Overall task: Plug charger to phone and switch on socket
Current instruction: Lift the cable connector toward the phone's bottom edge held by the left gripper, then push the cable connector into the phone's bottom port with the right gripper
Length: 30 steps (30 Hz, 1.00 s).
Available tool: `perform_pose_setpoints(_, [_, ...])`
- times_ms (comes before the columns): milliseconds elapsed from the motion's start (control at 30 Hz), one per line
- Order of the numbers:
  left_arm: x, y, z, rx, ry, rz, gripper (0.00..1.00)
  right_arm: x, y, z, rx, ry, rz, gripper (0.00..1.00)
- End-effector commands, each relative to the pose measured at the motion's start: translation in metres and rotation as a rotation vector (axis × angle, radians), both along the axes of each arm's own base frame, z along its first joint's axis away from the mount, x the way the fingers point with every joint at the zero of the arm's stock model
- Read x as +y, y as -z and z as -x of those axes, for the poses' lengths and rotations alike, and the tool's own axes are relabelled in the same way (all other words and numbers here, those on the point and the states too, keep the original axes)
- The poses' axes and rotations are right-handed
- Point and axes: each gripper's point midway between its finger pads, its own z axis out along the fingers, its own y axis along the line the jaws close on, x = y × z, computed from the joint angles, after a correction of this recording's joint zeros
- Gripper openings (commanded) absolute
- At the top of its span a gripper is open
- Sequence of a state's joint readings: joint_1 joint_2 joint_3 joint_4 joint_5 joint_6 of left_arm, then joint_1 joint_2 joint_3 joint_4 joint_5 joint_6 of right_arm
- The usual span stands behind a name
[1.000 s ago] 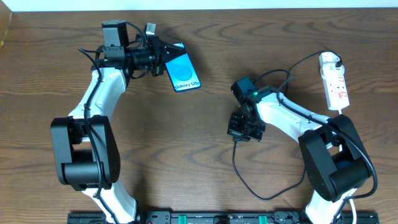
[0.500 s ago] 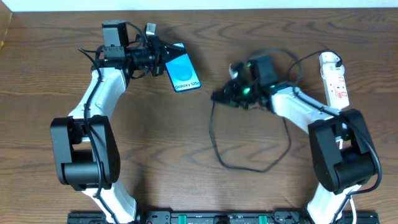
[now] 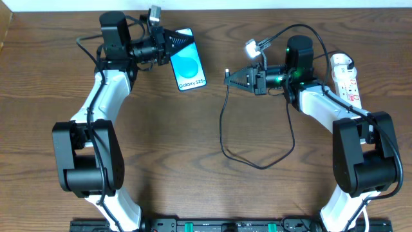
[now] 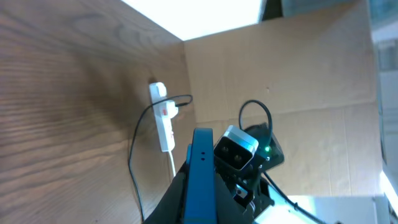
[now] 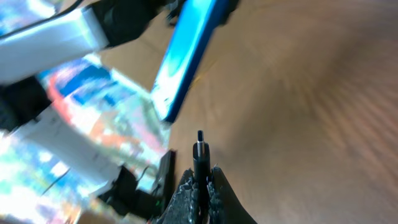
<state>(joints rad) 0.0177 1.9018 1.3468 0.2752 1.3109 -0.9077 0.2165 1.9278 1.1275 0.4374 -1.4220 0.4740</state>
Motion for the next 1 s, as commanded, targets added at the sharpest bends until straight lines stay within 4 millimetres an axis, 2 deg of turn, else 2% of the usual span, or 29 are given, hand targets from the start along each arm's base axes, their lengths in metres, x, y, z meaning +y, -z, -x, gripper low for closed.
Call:
perform_pose_setpoints(0, [-0.001,-0.019,0.007,-0.064,0.045,0.014,0.07,-0.002,-0.008,0.022,-0.058,-0.136,-0.059,0.01])
perform_pose_setpoints(133, [-0.001,-0.024,0.005,-0.114,0.043,0.011,0.07,0.008,-0.008,0.029,-0.058,-0.165,-0.060,0.01])
perform_pose_setpoints(400, [0.007,-0.061,-0.021,-0.240,-0.103,0.045,0.07,0.018,-0.009,0.037,-0.066,-0.193,-0.062,0.01])
perform_pose_setpoints(633, [0.014,-0.065,-0.035,-0.234,-0.195,0.054,0.08,0.019,-0.008,0.032,-0.033,-0.164,-0.046,0.01])
perform_pose_setpoints(800, [-0.002,-0.078,-0.029,-0.316,-0.165,0.065,0.07,0.022,-0.017,0.023,-0.003,-0.127,-0.038,0.01])
perform_pose_setpoints(967, [-0.017,-0.086,-0.023,-0.367,-0.134,0.076,0.07,0.025,-0.022,0.024,-0.017,-0.133,-0.044,0.01])
